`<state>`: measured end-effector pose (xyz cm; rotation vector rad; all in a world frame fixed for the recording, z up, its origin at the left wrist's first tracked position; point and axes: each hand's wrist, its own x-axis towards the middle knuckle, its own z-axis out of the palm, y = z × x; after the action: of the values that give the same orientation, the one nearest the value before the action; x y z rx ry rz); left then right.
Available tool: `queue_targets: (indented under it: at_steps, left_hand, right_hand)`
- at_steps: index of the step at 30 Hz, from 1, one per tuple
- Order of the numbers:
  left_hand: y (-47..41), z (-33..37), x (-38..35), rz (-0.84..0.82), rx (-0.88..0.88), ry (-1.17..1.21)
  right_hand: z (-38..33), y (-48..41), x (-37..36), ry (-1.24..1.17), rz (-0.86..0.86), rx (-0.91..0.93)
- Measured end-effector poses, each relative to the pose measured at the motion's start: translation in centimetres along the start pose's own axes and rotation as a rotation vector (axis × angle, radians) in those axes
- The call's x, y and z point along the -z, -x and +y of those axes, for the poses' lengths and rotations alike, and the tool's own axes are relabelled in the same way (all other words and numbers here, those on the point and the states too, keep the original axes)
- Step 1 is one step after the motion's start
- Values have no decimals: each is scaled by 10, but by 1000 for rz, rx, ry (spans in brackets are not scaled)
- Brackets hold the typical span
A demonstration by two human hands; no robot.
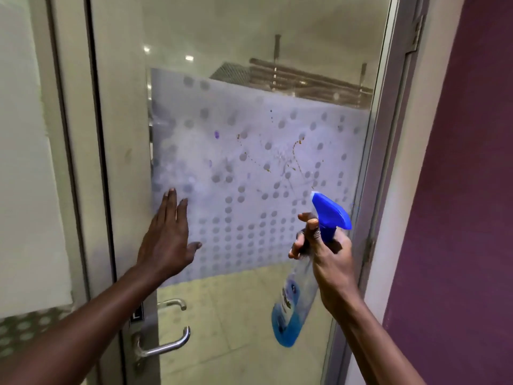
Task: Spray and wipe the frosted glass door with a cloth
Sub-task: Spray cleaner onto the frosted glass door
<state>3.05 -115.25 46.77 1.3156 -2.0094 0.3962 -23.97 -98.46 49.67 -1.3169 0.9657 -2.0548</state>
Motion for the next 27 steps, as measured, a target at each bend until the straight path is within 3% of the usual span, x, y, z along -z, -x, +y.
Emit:
queue_targets:
  at_steps: [5,10,17,27]
  left_hand:
    - [102,31,10,19,185,586]
    - [209,46,14,-154,327,875]
    - [290,35,27,-351,426,911]
    - [363,19,45,-256,595,819]
  right_hand:
    - [21,47,-39,-23,-122,-99]
    - [47,89,-74,10,-239,-161]
    - [69,147,-114,-56,-384,-254]
    - [81,206,-142,-119,-576,-393]
